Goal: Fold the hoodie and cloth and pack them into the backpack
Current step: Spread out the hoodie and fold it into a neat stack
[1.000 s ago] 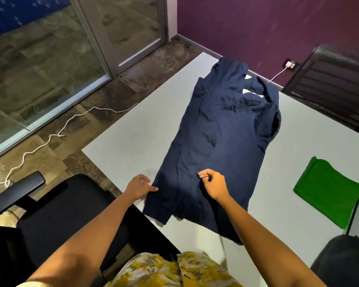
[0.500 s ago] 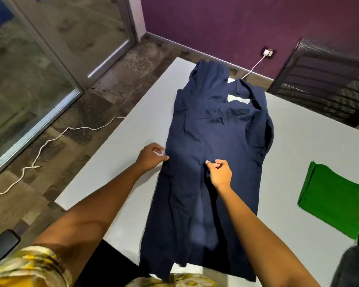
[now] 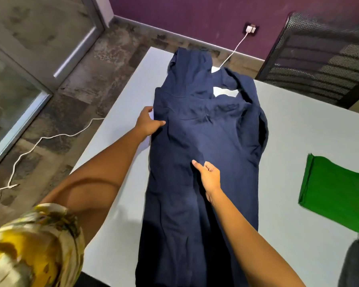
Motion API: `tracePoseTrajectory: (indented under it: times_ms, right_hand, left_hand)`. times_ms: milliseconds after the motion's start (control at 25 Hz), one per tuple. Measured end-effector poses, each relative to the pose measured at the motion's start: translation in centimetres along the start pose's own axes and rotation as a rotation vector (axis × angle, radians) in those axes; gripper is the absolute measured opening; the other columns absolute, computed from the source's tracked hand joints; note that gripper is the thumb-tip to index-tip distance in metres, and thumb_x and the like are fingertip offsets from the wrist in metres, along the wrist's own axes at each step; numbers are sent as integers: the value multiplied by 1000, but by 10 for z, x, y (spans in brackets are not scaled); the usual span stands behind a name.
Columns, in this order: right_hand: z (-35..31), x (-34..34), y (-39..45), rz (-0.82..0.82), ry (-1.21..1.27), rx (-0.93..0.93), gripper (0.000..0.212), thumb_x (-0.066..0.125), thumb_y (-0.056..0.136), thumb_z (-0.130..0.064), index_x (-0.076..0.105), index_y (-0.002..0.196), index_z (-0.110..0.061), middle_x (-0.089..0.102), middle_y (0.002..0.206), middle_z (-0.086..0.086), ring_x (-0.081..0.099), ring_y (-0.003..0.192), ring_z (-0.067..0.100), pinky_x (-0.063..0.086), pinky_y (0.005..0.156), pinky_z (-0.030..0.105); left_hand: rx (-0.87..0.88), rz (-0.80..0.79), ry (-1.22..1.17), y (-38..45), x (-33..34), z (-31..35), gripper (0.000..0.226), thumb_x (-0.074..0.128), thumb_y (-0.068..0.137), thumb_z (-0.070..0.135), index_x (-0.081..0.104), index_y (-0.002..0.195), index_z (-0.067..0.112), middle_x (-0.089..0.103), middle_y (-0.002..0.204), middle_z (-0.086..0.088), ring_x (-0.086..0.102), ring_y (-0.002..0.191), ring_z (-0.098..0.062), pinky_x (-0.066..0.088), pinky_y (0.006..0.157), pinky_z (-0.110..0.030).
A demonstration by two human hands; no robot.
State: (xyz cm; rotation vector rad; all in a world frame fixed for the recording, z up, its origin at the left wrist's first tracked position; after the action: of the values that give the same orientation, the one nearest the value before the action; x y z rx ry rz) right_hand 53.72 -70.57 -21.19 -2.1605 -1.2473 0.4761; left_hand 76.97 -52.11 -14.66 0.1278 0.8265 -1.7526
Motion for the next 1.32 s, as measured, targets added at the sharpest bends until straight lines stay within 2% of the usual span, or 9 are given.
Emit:
tracePoseTrajectory:
  times_ms: [160,280,440,520,640,800,960,1120,1320]
  right_hand:
    - [7,-3,12,-56,120,59,29,70,85,-29,55,83,-4,64,86,11,59,81,27,49,76,33]
    - [5,0,9,-109,198,71,24,66,92,-23,68,103,-1,75,107,8,71,98,23,56,86,33]
    - [-8,-7,15,-88,227,-29,25,68,93,-22,70,103,0,75,107,9,72,98,24,56,90,38]
    - [-5,-19,26,-11,221,-53,35,69,93,-26,55,86,5,68,93,9,64,86,27,52,88,38]
    - [3,-24,36,-24,120,-37,11,69,91,-18,62,96,-12,66,97,3,67,101,39,52,92,37]
    - [5,-37,31,150,-45,-46,34,77,84,-11,63,115,-17,55,80,-7,56,77,12,52,88,28]
    - [5,-39,10,154,-144,-149,39,80,79,-4,60,112,-10,49,75,-8,50,67,7,45,77,14]
    - [14,-48,-22,145,-324,-265,51,86,74,-8,59,117,-12,60,98,-1,58,88,14,50,84,24]
    - [31,-80,-58,289,-842,-346,81,83,70,-52,49,137,-24,47,142,-2,42,135,23,32,109,48]
  left_hand:
    - [-86,9,-184,28,7,13,59,74,89,19,44,140,12,56,123,1,62,82,-21,51,68,-26]
    - [-250,-46,-150,37,11,9,39,78,85,23,60,115,6,63,93,-7,54,68,-16,47,60,-27]
    - [-220,-36,-207,57,9,30,27,71,91,17,62,113,3,62,95,-10,50,61,-15,48,58,-25]
    - [-159,-2,-323,65,9,44,22,66,94,9,61,114,3,61,103,-12,55,63,-15,53,58,-20]
    - [-123,-80,-295,59,21,39,47,68,92,5,51,135,3,59,119,-13,65,95,-22,57,83,-29]
    - [-120,-12,40,29,19,-5,71,84,78,18,46,138,9,53,137,-11,56,120,-29,50,99,-35]
    - [-215,-24,54,-23,31,-55,100,91,68,32,34,145,5,43,148,-13,48,131,-32,47,102,-37]
    - [-257,-107,81,-80,45,-102,87,95,54,40,57,125,7,64,125,-5,63,100,-24,52,72,-27]
    - [-349,-223,32,-142,51,-150,77,99,50,33,68,116,6,71,112,-7,69,95,-25,58,79,-32]
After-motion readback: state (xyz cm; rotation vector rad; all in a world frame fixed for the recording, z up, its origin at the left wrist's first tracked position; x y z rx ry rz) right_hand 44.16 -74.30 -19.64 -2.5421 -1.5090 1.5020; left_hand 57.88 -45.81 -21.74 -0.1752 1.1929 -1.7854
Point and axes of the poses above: each hand's wrist, its own y-axis towards the middle knuckle, its own x-axis out of the palm, z = x × y, the point moved 7 cm from there along y, towards the middle knuckle
